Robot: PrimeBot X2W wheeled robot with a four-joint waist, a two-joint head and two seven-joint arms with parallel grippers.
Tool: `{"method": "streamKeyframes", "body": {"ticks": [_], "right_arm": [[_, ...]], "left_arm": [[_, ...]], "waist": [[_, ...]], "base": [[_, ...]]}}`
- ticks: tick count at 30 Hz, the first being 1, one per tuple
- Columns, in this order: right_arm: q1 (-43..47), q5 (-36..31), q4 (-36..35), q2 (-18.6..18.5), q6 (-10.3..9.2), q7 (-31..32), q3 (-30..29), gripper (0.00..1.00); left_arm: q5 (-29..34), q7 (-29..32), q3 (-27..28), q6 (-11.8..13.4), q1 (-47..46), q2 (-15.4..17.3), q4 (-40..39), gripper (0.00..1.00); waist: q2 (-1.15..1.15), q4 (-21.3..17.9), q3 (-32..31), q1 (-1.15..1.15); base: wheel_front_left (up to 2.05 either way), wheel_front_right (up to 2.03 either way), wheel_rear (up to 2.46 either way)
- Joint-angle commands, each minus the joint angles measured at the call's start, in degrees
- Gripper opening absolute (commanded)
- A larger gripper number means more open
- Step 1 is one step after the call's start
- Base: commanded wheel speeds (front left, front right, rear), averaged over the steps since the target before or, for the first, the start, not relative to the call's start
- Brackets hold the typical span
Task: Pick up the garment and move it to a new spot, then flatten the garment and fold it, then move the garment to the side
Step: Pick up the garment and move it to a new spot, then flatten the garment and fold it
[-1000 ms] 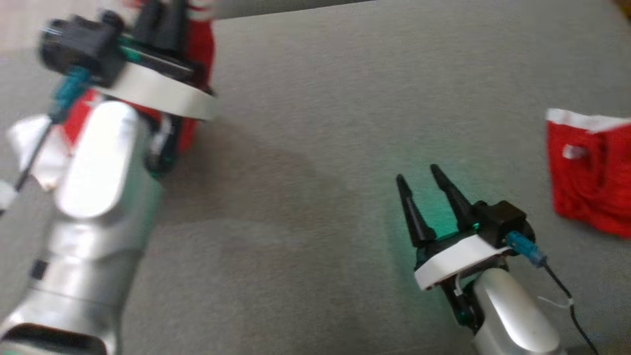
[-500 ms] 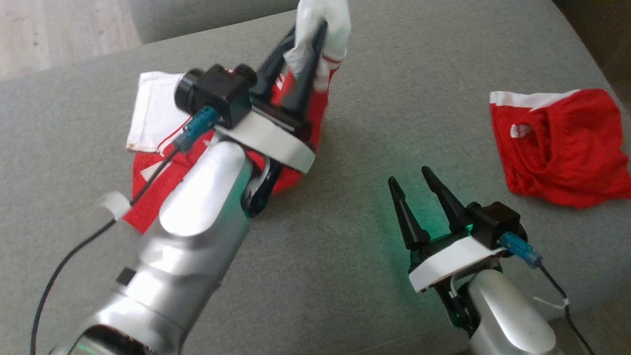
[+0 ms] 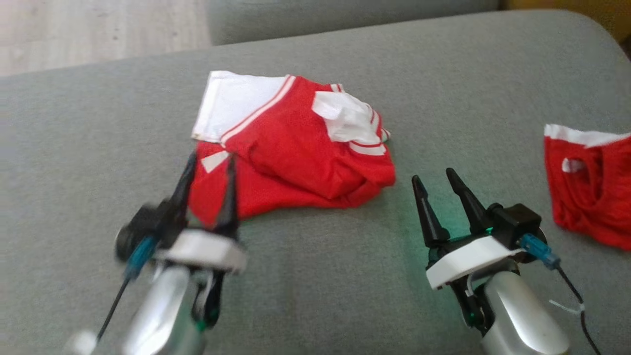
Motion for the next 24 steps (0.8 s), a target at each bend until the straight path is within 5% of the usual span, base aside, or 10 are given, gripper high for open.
{"method": "streamKeyframes", "body": {"ticks": [1,13,24], "right_arm": [[0.06,-0.51,-1.44,0.57,-0.04,-0.22,0.77,1.0],[4.37,-1.19,-0.35,0.58,-0.04,-0.22,-4.28,1.0],[0.62,-1.79,-0.47,0.58,-0.04,-0.22,-3.36,1.0]], "left_arm": [[0.53,-0.46,2.7,0.34,-0.69,0.91,-2.49,1.0],[7.02,-0.46,18.68,-0.96,20.61,-1.25,-11.08,1.0],[4.82,-0.47,15.12,-0.87,21.83,-1.68,-11.63,1.0]], "waist": [[0.0,1.36,-1.28,0.0],[0.0,4.57,-5.07,0.0],[0.0,7.4,-4.25,0.0]], "base": [[0.0,0.0,0.0],[0.0,0.0,0.0],[0.0,0.0,0.0]]}}
